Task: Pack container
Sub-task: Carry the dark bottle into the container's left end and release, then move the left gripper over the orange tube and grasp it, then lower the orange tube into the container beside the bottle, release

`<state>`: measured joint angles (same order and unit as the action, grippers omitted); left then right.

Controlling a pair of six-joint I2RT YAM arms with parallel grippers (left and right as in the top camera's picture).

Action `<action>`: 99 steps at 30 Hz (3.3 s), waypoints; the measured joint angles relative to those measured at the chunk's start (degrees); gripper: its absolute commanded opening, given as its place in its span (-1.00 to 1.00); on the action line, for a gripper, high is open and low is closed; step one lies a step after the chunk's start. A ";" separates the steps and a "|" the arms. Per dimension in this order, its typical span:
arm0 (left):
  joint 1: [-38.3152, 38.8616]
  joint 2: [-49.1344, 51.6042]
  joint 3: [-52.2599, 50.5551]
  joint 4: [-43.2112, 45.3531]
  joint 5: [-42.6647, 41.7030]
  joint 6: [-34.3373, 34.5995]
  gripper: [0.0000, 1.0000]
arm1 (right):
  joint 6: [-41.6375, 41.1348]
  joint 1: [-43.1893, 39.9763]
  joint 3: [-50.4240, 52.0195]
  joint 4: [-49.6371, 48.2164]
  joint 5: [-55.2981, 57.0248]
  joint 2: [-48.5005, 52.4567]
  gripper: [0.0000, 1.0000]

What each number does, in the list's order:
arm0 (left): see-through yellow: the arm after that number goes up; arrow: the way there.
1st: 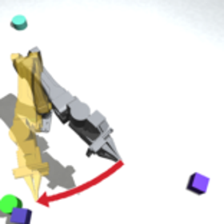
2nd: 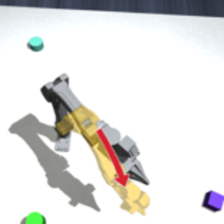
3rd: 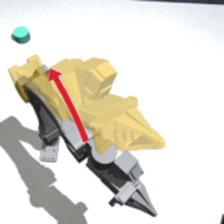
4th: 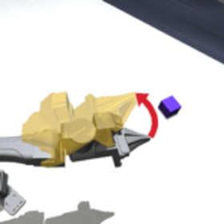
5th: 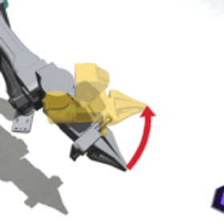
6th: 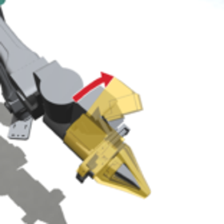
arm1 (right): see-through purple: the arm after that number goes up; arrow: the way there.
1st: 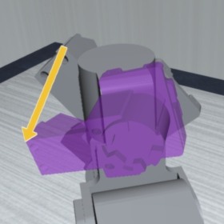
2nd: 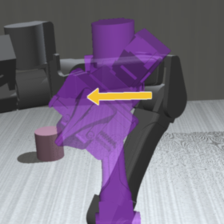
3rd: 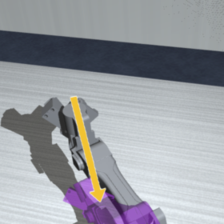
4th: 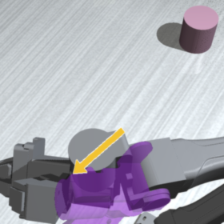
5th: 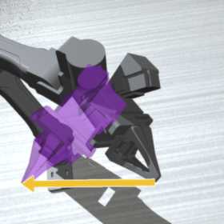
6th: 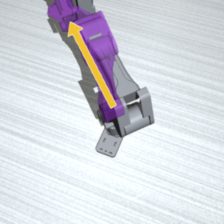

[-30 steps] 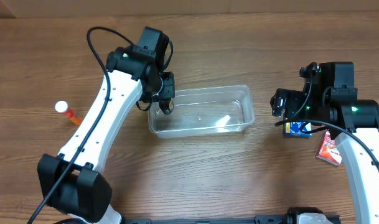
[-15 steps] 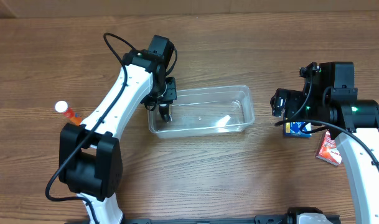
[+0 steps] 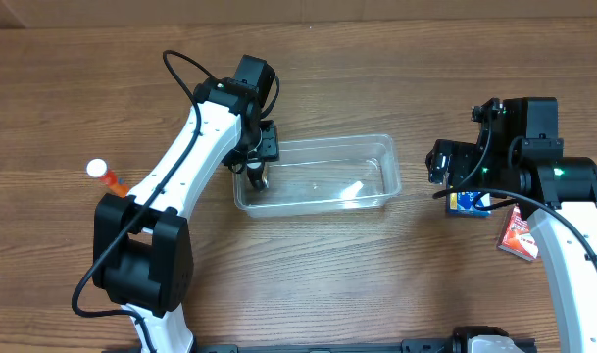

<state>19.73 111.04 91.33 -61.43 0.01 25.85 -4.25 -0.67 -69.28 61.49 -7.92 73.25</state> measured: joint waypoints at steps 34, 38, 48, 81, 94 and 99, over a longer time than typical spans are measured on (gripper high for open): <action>-22.08 -2.49 37.22 -35.06 12.22 5.77 1.00 | -0.02 0.00 -0.07 -0.02 0.00 0.00 1.00; -30.36 -2.64 37.22 -35.08 8.94 5.55 1.00 | -0.02 0.00 -0.07 -0.15 0.00 0.00 1.00; -32.37 -18.80 26.32 -34.97 9.05 5.62 1.00 | -0.02 0.00 -0.07 -0.31 0.00 0.00 1.00; -41.64 2.82 0.57 -8.35 4.85 -2.75 0.33 | -0.02 0.00 -0.07 -0.61 0.00 1.44 1.00; -41.64 2.82 0.59 -7.69 4.66 -3.67 -0.52 | -0.02 0.00 -0.07 -0.63 0.00 1.44 1.00; -41.64 2.82 0.81 -7.74 4.50 -3.78 -0.73 | -0.02 0.00 -0.07 -0.59 -0.02 1.44 1.00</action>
<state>-21.91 113.86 92.14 -69.17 4.51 22.06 -4.27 -0.67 -69.34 60.90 -7.94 74.70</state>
